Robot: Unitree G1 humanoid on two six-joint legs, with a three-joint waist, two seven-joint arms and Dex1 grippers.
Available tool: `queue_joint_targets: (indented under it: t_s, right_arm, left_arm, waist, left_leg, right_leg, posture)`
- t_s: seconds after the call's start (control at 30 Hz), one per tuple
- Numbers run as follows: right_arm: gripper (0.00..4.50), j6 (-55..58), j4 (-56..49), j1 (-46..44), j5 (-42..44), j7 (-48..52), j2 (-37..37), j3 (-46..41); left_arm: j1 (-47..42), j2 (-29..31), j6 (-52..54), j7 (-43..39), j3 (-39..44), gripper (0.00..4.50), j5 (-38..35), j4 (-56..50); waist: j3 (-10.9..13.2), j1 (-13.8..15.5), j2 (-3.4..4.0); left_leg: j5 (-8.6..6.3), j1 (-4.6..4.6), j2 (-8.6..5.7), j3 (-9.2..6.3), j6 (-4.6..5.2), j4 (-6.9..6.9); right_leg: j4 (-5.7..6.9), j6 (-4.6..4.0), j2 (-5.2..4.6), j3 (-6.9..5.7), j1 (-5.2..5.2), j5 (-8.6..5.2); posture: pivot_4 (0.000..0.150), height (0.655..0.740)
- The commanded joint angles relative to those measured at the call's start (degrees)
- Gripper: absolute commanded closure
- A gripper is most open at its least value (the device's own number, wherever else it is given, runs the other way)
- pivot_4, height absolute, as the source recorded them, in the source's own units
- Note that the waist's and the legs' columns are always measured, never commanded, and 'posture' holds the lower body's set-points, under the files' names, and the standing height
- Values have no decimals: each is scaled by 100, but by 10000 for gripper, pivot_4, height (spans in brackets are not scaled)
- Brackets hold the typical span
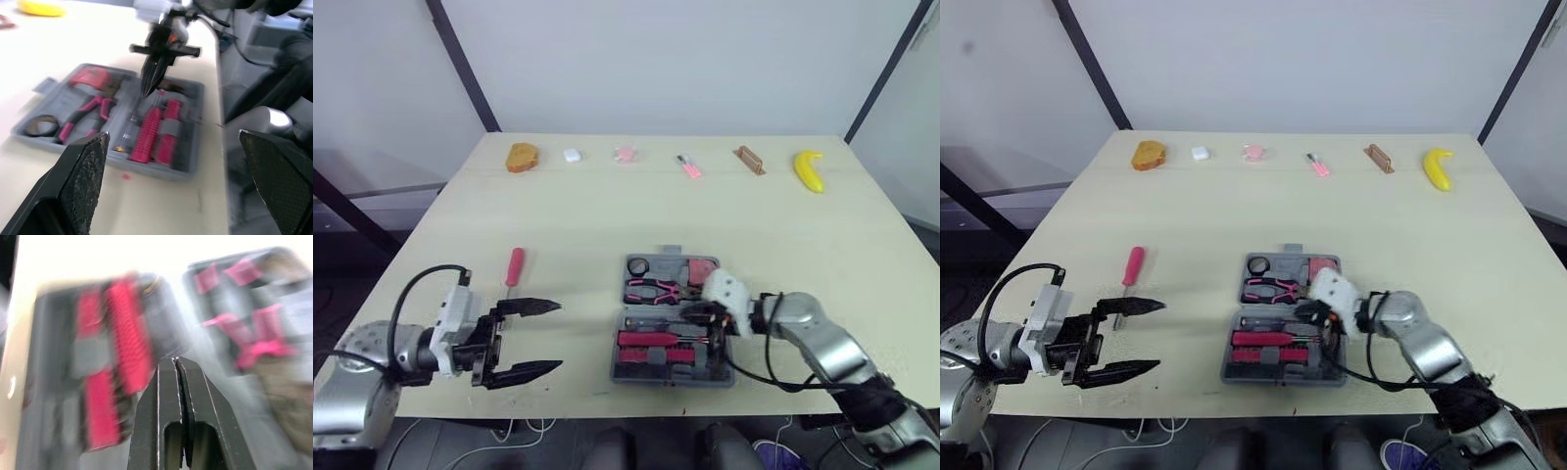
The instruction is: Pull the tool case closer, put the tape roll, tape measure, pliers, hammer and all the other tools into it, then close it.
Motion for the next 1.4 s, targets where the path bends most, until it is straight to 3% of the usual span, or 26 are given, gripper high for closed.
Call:
queue_joint_targets:
  t_s: [0.03, 0.23, 0.33, 0.37, 0.4, 0.5, 0.53, 0.6, 0.63, 0.73, 0.93, 1.2, 1.4]
  right_arm:
    - [44605, -1355, 16, 928, 259, -475, -64, -1331]
    - [44605, -1906, -229, 2589, 939, -1006, 159, -3027]
    - [44605, -2107, -261, 3106, 1254, -1037, 217, -3562]
    - [39752, -2125, -253, 3218, 1344, -1096, 257, -3714]
    - [39752, -2167, -208, 3340, 1445, -1090, 282, -3866]
    - [27914, -2442, 117, 3694, 1602, -974, 316, -4266]
    - [25818, -2573, 292, 3795, 1621, -920, 322, -4384]
    - [16883, -2768, 544, 3900, 1678, -830, 327, -4507]
    - [9795, -2877, 707, 3948, 1713, -756, 335, -4568]
    - [908, -3135, 1047, 4097, 1761, -568, 329, -4657]
    - [908, -3168, 1077, 4184, 1774, -696, 309, -4610]
    - [908, -2528, -258, 3916, 2152, -441, 50, -4006]
    - [908, -1448, -1552, 3090, 2674, -310, -454, -3129]
  left_arm:
    - [337, -465, -251, 730, 472, 0, 123, 217]
    - [695, -1294, -343, 2154, 1020, 0, 317, 371]
    - [844, -1516, -451, 2430, 1195, 0, 364, 614]
    - [880, -1550, -495, 2503, 1238, 0, 398, 688]
    - [918, -1578, -523, 2551, 1270, 0, 413, 748]
    - [985, -1677, -586, 2740, 1425, 0, 392, 987]
    - [1015, -1702, -618, 2806, 1487, 0, 408, 1129]
    - [1052, -1729, -680, 2873, 1561, 0, 441, 1338]
    - [1087, -1736, -738, 2892, 1598, 0, 479, 1495]
    - [1202, -1729, -897, 2874, 1664, 0, 546, 1823]
    - [1223, -1712, -969, 2966, 1736, 0, 493, 1963]
    - [798, -1697, -806, 3645, 1477, 0, 827, 1843]
    - [-188, -1667, -285, 4589, 1178, 0, 1182, 1963]
  waist:
    - [0, 18, -1]
    - [-2, 91, -6]
    - [-6, 81, -10]
    - [-7, 74, -12]
    - [-11, 77, -17]
    - [-15, 89, -20]
    - [-18, 94, -24]
    - [-24, 103, -33]
    - [-25, 102, -33]
    - [-27, 101, -33]
    - [-34, 100, -37]
    - [-44, 104, -31]
    - [-46, 113, -34]
  left_leg:
    - [0, 0, -1, 1, 0, 0]
    - [0, 3, 2, 0, 0, -1]
    - [0, 23, 2, 6, 0, 1]
    - [0, 33, 2, 9, 0, 1]
    - [0, 35, 1, 9, 0, 1]
    - [0, 36, 1, 9, 0, 1]
    - [0, 36, 0, 9, 0, 1]
    - [0, 34, 0, 11, 0, 1]
    - [0, 34, 0, 10, 0, 1]
    - [0, 36, 0, 12, 0, 0]
    - [0, 38, 8, 14, 0, 0]
    - [0, 38, 9, 13, 0, 1]
    - [0, 37, 6, 4, 0, 3]
  right_leg:
    - [0, 0, 0, 1, 0, 0]
    - [1, 1, -5, 4, 6, 0]
    - [3, 2, -3, 11, 18, 1]
    - [3, 1, 0, 14, 24, 0]
    - [4, 1, 2, 14, 25, 0]
    - [3, 0, 7, 17, 26, -1]
    - [3, 0, 7, 18, 26, -1]
    - [-1, 0, 5, 18, 26, -1]
    - [-2, 0, 5, 18, 26, -1]
    - [-1, -1, 4, 19, 26, -2]
    - [0, -8, 3, 22, 26, -6]
    - [2, -1, 2, 22, 26, -2]
    - [4, 1, 1, 14, 30, 0]
  posture:
    - [1500, 7400]
    - [1500, 7400]
    - [1500, 7400]
    - [1500, 7400]
    - [1500, 7400]
    - [1500, 7400]
    - [1500, 7400]
    - [1500, 7400]
    - [1500, 7400]
    - [1500, 7400]
    - [1500, 7400]
    - [1500, 7400]
    - [1500, 7400]
